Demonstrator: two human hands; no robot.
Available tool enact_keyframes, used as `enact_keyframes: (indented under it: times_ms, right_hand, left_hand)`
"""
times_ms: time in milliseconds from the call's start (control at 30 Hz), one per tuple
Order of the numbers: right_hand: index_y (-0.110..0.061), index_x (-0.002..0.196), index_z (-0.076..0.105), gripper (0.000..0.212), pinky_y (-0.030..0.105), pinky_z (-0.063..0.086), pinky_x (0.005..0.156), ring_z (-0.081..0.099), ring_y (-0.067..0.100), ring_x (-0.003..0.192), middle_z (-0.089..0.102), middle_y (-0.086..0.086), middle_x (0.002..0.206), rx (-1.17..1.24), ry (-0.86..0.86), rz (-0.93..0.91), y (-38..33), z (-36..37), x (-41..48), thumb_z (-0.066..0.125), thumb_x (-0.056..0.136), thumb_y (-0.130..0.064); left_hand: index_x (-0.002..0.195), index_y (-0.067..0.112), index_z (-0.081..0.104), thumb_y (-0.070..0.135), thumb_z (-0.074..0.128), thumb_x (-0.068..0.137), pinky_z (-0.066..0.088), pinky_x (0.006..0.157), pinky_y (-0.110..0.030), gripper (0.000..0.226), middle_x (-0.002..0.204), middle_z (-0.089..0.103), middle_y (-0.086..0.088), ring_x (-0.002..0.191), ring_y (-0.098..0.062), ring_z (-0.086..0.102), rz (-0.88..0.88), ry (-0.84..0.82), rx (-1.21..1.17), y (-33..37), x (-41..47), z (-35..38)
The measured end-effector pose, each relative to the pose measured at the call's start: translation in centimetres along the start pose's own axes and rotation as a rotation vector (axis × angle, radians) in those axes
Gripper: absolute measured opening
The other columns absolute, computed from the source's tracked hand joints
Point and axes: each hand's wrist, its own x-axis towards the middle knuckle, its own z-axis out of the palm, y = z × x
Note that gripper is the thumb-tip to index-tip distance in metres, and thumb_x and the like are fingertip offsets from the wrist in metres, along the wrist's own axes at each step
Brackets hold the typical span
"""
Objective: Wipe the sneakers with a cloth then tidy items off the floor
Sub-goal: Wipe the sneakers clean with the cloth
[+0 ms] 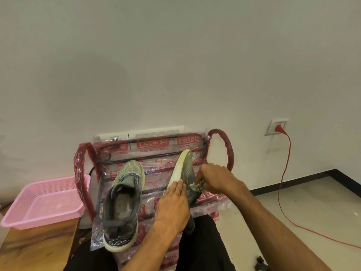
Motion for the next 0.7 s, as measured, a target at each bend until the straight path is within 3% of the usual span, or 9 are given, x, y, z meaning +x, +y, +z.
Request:
enact_keyframes:
  times_ms: [133,233,333,433,567,633,700]
  right_hand:
    - [-0.015,0.116,0.064,0.024,0.036,0.057,0.084,0.068,0.023,0.09,0.068,0.005,0.109,0.048,0.162,0.154,0.4,0.0,0.1,0.062,0.092,-0.018]
    - [-0.016,0.116,0.062,0.023,0.036,0.056,0.084,0.067,0.024,0.092,0.067,0.006,0.109,0.094,0.22,0.202,0.0,0.8,0.2,0.06,0.093,-0.018]
    - [-0.017,0.119,0.06,0.025,0.037,0.053,0.084,0.065,0.027,0.096,0.067,0.007,0.111,0.123,0.288,0.211,-0.9,1.6,0.7,0.058,0.094,-0.017]
    - [-0.019,0.119,0.062,0.027,0.039,0.055,0.082,0.065,0.025,0.095,0.069,0.006,0.107,0.247,0.352,0.233,-1.9,2.7,1.1,0.058,0.093,-0.023]
    - [-0.026,0.111,0.07,0.036,0.035,0.055,0.077,0.065,0.016,0.087,0.071,0.0,0.098,0.444,0.306,0.181,-2.1,3.5,0.4,0.057,0.09,-0.05]
    - [-0.026,0.11,0.073,0.033,0.029,0.052,0.078,0.065,0.01,0.088,0.072,-0.006,0.102,0.598,0.225,0.089,-1.4,2.7,-0.1,0.054,0.094,-0.048]
    - [-0.029,0.122,0.068,0.031,0.018,0.043,0.084,0.057,0.004,0.103,0.063,-0.012,0.12,0.722,0.08,0.061,-0.3,1.9,-0.5,0.057,0.095,-0.04]
  left_hand:
    - [0.153,0.013,0.016,0.036,0.037,0.103,0.008,0.121,-0.039,0.059,0.161,0.012,-0.003,0.148,-0.018,0.009,0.027,-0.028,-0.1,-1.6,0.4,-2.1]
    - [0.155,0.016,0.008,0.054,0.05,0.093,0.005,0.121,-0.039,0.084,0.162,0.005,-0.001,0.148,-0.017,0.004,0.051,-0.13,-0.095,-2.9,0.1,-3.0]
    - [0.154,0.016,-0.002,0.052,0.06,0.087,0.017,0.119,-0.038,0.099,0.162,-0.008,0.002,0.148,-0.015,-0.005,0.041,-0.166,-0.128,-3.1,-0.4,-2.6]
    - [0.154,0.015,-0.005,0.052,0.057,0.088,0.017,0.12,-0.039,0.098,0.161,-0.011,-0.001,0.148,-0.016,-0.008,0.046,-0.118,-0.09,-2.8,-0.5,-1.6]
    - [0.154,0.014,-0.006,0.056,0.05,0.09,0.004,0.119,-0.034,0.095,0.161,-0.011,-0.003,0.148,-0.016,-0.009,0.068,-0.088,-0.048,-3.1,-0.5,-1.0]
    - [0.153,0.014,-0.007,0.058,0.047,0.09,0.001,0.119,-0.033,0.095,0.161,-0.011,-0.003,0.148,-0.016,-0.009,0.083,-0.078,-0.029,-3.3,-0.6,-0.9]
    - [0.153,0.014,-0.008,0.059,0.047,0.09,0.0,0.119,-0.033,0.095,0.161,-0.012,-0.004,0.148,-0.016,-0.01,0.093,-0.082,-0.019,-3.4,-0.7,-0.9]
